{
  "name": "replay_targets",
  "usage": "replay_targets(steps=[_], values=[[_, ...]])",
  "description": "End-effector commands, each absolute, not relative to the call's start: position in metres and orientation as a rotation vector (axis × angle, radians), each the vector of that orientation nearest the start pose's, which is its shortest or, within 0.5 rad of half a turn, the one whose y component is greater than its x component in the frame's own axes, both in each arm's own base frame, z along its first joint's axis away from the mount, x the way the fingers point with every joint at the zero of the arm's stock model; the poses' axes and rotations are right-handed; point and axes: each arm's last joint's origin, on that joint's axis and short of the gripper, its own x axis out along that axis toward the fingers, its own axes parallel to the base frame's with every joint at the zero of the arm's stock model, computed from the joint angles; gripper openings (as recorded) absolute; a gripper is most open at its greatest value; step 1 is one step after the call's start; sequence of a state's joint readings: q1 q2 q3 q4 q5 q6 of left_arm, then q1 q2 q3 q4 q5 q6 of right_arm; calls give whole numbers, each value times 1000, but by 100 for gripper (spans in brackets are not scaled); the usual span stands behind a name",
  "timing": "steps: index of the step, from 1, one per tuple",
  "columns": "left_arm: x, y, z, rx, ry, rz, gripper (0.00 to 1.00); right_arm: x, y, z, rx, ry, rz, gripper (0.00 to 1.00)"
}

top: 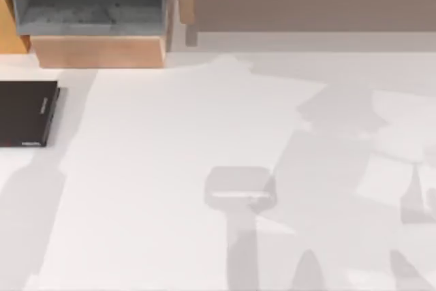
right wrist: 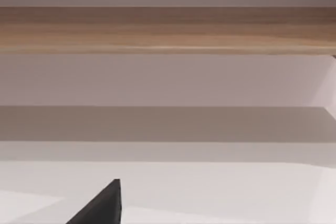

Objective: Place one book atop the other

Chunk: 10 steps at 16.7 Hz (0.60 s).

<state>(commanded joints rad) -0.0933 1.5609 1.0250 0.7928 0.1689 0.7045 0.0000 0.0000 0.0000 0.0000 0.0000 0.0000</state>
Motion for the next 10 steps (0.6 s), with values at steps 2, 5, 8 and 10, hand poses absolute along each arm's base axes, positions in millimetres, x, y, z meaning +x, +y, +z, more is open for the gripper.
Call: replay_targets(steps=[2, 5, 8, 10], values=[[340, -22, 315, 826, -366, -126, 0, 106, -1, 160, 0, 0, 0, 100], [318, 0, 300, 1023, -340, -99, 0, 106, -1, 160, 0, 0, 0, 100], [302, 23, 268, 1203, -227, -99, 0, 106, -1, 160, 0, 0, 0, 100], [294, 38, 240, 1304, -116, -125, 0, 106, -1, 160, 0, 0, 0, 100]])
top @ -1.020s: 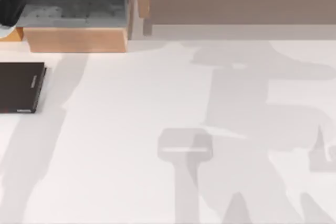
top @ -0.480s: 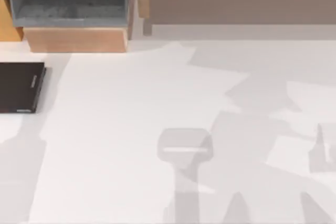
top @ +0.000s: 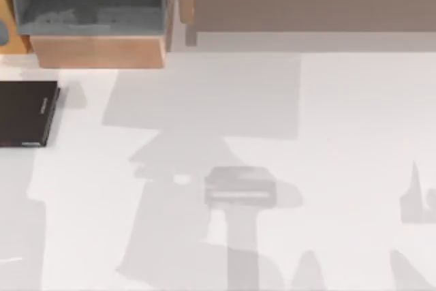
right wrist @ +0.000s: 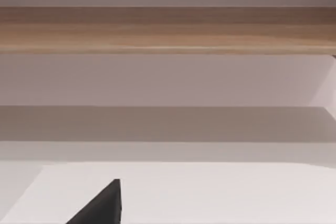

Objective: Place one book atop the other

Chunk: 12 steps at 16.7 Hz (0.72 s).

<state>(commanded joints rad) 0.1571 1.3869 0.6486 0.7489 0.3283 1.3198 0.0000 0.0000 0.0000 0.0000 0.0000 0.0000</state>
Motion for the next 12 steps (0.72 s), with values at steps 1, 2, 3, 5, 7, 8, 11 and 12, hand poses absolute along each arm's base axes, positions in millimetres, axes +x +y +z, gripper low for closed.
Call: replay_targets(steps=[1, 2, 3, 5, 7, 8, 11, 12], values=[[291, 45, 225, 1347, -56, -146, 0, 106, -1, 160, 0, 0, 0, 100], [288, 51, 210, 1384, 5, -172, 0, 106, -1, 160, 0, 0, 0, 100], [286, 57, 195, 1416, 66, -202, 0, 106, -1, 160, 0, 0, 0, 100], [282, 67, 168, 1466, 183, -269, 0, 106, -1, 160, 0, 0, 0, 100], [281, 74, 145, 1502, 277, -337, 0, 106, -1, 160, 0, 0, 0, 100], [281, 77, 135, 1516, 313, -368, 0, 106, -1, 160, 0, 0, 0, 100], [282, 81, 118, 1540, 373, -431, 0, 106, -1, 160, 0, 0, 0, 100], [283, 81, 117, 1541, 378, -438, 0, 106, -1, 160, 0, 0, 0, 100]])
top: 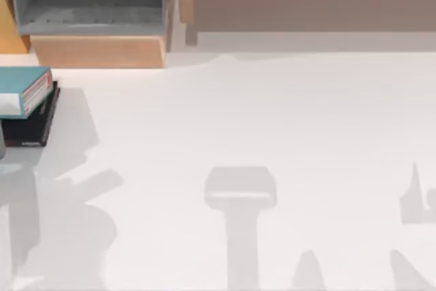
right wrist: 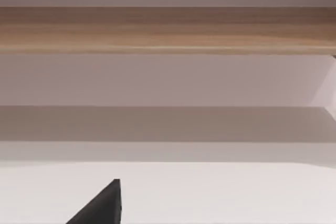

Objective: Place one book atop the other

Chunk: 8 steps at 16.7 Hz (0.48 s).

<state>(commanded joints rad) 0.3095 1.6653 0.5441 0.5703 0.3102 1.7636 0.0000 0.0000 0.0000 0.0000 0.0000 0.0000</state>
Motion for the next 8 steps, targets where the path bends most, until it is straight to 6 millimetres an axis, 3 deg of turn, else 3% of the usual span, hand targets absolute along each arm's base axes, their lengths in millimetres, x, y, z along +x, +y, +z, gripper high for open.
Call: replay_targets(steps=[8], values=[[286, 81, 115, 1543, 375, -438, 0, 106, -1, 160, 0, 0, 0, 100]])
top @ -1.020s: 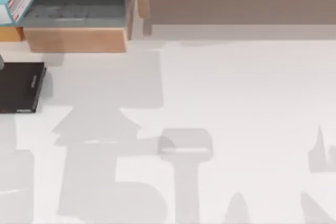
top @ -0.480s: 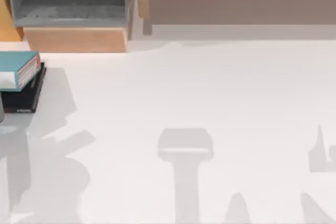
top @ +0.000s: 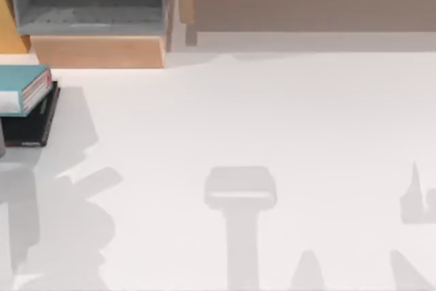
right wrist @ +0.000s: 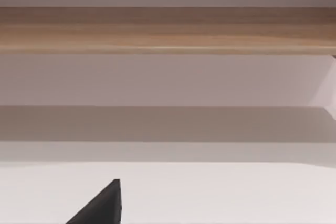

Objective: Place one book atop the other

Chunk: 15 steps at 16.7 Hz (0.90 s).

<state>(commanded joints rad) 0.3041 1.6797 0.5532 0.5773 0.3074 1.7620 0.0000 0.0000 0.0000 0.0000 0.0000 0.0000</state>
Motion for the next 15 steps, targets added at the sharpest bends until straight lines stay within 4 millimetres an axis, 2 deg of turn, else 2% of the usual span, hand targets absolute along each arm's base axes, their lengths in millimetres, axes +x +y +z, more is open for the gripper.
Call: replay_targets(steps=[4, 15], values=[[287, 81, 115, 1541, 378, -437, 0, 106, -1, 160, 0, 0, 0, 100], [287, 81, 115, 1541, 378, -437, 83, 106, -1, 160, 0, 0, 0, 100]])
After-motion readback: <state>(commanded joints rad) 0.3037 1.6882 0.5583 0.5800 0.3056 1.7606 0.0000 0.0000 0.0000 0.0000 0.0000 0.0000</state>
